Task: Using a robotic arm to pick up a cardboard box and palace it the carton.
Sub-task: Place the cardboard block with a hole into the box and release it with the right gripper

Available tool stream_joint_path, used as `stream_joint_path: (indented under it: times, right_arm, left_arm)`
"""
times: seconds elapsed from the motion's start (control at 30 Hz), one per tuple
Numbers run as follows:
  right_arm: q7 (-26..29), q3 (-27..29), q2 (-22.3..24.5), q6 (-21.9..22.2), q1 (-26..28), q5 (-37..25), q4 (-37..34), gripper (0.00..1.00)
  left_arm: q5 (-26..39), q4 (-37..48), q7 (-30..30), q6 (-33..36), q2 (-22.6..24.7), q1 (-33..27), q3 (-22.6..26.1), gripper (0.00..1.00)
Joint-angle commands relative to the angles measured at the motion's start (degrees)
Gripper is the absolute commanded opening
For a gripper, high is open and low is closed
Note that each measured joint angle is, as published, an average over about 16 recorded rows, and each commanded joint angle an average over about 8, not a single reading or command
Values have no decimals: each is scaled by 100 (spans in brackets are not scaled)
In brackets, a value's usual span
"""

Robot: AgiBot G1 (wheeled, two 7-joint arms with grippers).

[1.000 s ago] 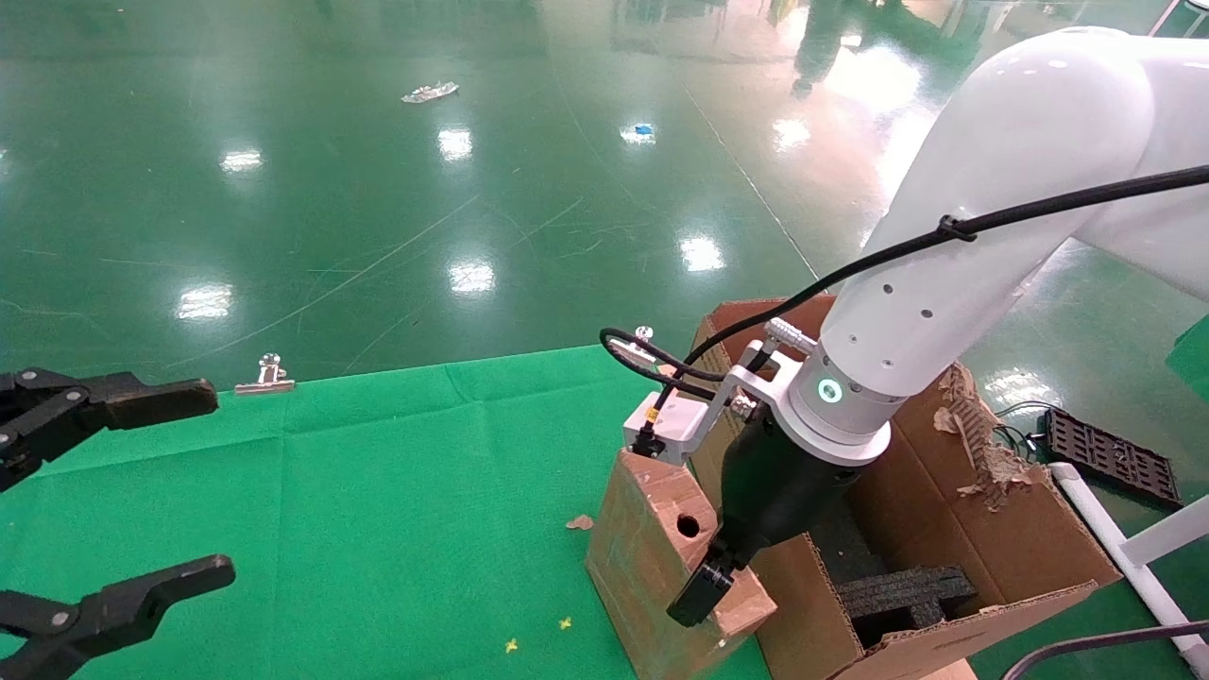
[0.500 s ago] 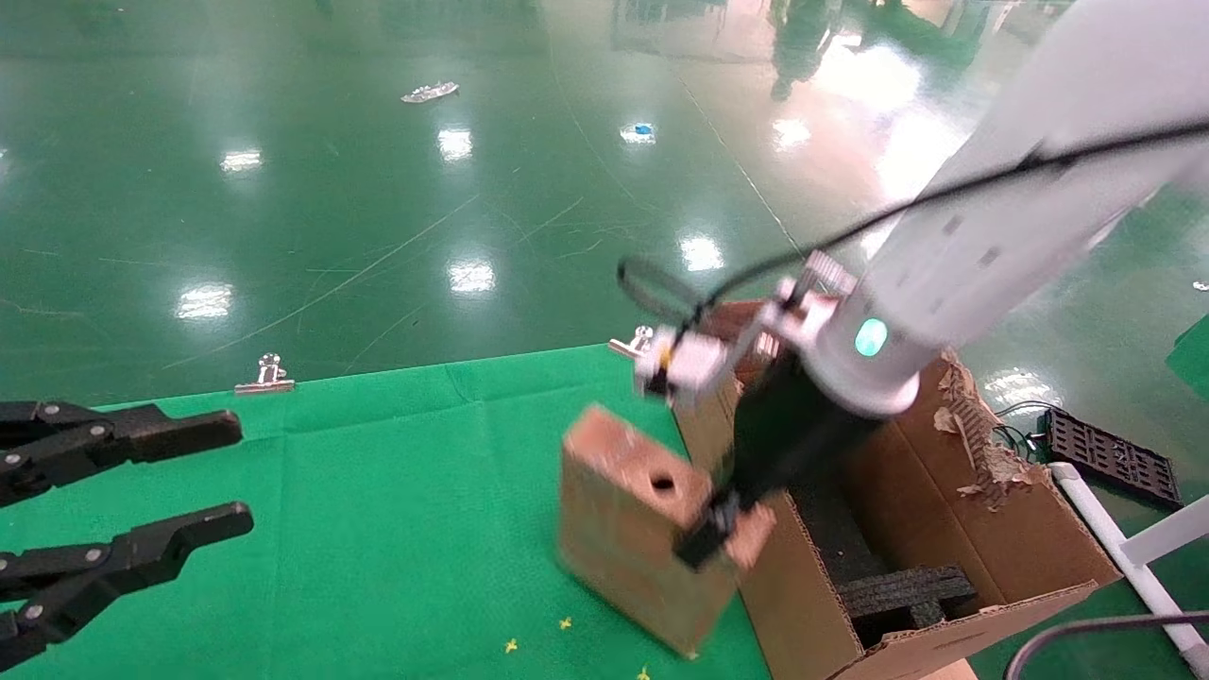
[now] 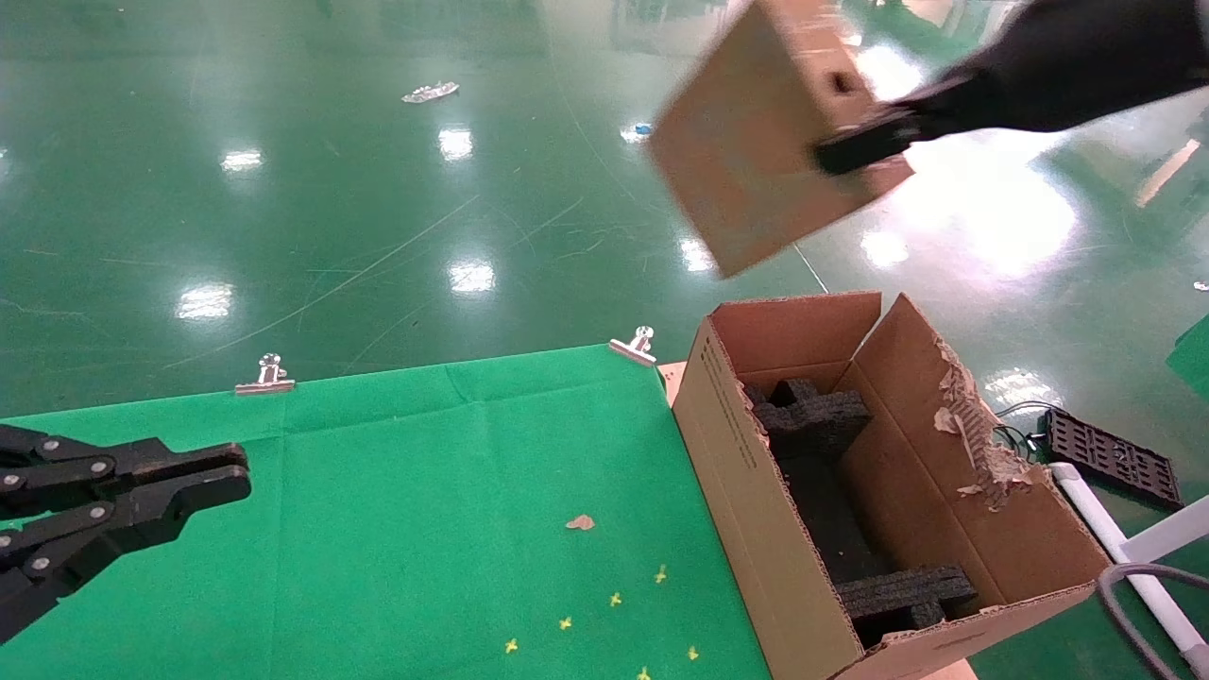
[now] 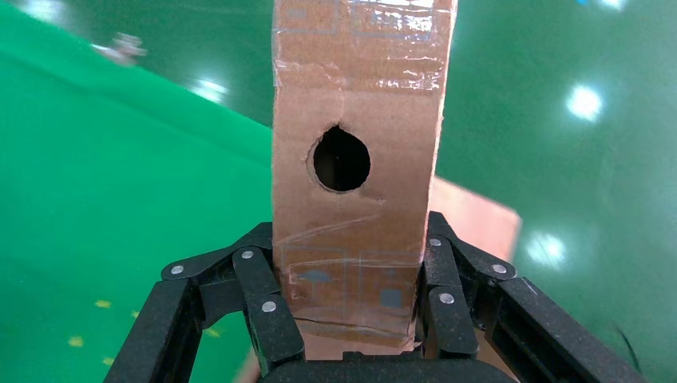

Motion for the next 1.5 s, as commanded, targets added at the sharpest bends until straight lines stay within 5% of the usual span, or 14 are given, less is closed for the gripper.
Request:
stream_joint_path:
  times: [0.03, 0.1, 0.37, 0.7, 1.5]
  right_arm:
    - [-102, -17, 78, -52, 136, -172, -338, 0]
    - [-145, -95, 122, -135, 107, -289, -620, 0]
    - [-150, -390, 165, -476, -292, -470, -1591, 0]
    - [-276, -607, 25, -548, -1051, -451, -2466, 0]
    - [-503, -714, -796, 287, -2855, -302, -3987, 0]
  left_arm:
    - [0, 0, 0, 0, 0, 0, 1, 0]
    - [-1, 0, 1, -1, -1, 0, 1, 4]
    - [-3, 0, 2, -2, -2, -1, 4, 99]
    - [-5, 0, 4, -3, -3, -2, 8, 100]
    - [-11, 0, 8, -7, -7, -4, 16, 100]
